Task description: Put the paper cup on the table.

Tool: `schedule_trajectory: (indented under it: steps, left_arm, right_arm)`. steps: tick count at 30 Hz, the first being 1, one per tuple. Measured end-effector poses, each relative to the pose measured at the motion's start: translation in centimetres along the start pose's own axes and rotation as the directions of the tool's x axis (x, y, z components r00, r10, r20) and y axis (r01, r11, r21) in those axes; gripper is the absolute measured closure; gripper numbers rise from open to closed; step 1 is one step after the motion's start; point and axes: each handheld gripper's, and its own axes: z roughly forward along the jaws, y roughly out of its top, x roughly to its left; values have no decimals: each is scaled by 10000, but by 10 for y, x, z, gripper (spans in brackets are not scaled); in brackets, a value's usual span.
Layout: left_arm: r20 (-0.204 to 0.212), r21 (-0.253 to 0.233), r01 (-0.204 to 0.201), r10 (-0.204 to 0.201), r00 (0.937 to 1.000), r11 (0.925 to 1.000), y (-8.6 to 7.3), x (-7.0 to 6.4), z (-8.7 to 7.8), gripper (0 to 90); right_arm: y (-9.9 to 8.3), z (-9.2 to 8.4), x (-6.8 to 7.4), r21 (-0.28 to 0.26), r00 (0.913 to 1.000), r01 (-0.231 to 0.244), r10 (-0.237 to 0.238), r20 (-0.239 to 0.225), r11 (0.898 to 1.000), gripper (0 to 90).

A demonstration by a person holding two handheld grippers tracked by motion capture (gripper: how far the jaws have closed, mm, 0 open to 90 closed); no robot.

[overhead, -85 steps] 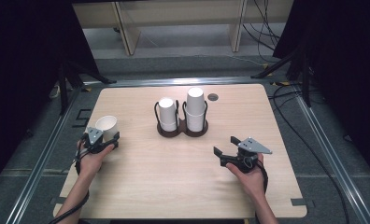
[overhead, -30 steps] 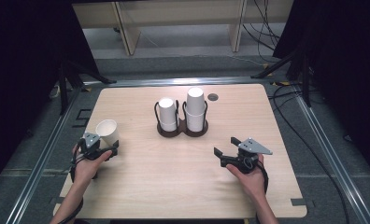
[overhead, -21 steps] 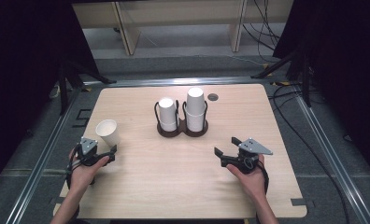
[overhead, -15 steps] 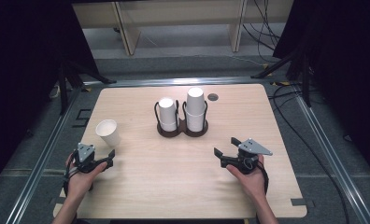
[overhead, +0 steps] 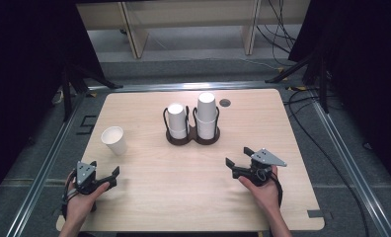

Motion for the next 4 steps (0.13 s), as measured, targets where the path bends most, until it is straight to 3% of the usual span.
schedule_trajectory:
  steps: [4]
  left_arm:
    - [-2, 28, 59, -59, 10000, 10000, 0, 0, 0, 103]
  right_arm:
    - [-1, 2, 1, 41, 9999, -140, 140, 65, 9999, 150]
